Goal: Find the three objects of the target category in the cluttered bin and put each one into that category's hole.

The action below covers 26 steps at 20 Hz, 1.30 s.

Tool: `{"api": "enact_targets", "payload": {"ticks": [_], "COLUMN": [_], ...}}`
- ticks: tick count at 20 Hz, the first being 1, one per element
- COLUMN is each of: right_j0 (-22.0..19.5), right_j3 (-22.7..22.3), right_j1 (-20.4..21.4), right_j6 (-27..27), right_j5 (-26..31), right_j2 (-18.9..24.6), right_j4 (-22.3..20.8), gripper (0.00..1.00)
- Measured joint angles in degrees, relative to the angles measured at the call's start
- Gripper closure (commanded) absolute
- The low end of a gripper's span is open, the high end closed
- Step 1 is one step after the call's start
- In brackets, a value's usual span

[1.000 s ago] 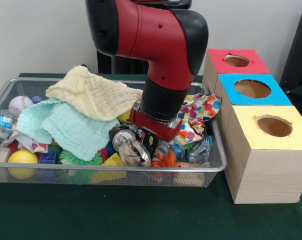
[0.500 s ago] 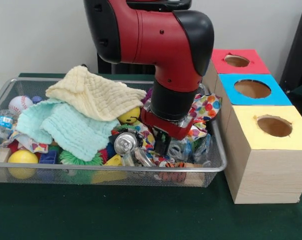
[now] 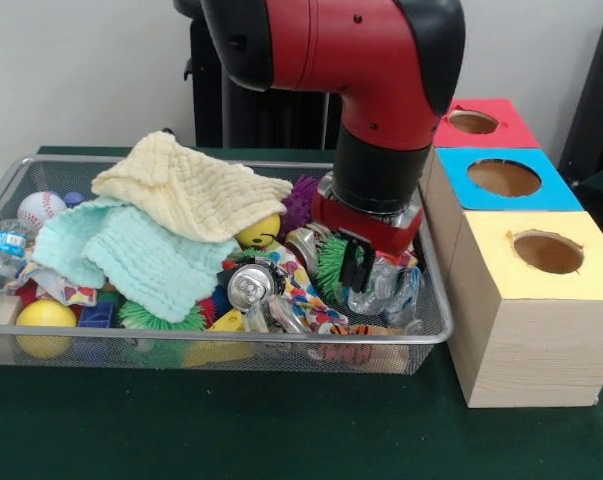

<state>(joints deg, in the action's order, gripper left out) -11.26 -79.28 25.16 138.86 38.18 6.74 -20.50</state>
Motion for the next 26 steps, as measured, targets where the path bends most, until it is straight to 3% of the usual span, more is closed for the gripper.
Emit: {"api": "enact_targets", "payload": {"ticks": [6, 26], "right_j0": [1.6, 3.8], "right_j3": [-1.6, -2.0], "right_j1": [1.6, 0.9], "right_j6": [0.0, 0.0], "right_j5": [0.7, 0.7], "right_j2": [0.0, -0.4], "right_j4": [0.7, 0.7], "gripper": [1.0, 1.0]}}
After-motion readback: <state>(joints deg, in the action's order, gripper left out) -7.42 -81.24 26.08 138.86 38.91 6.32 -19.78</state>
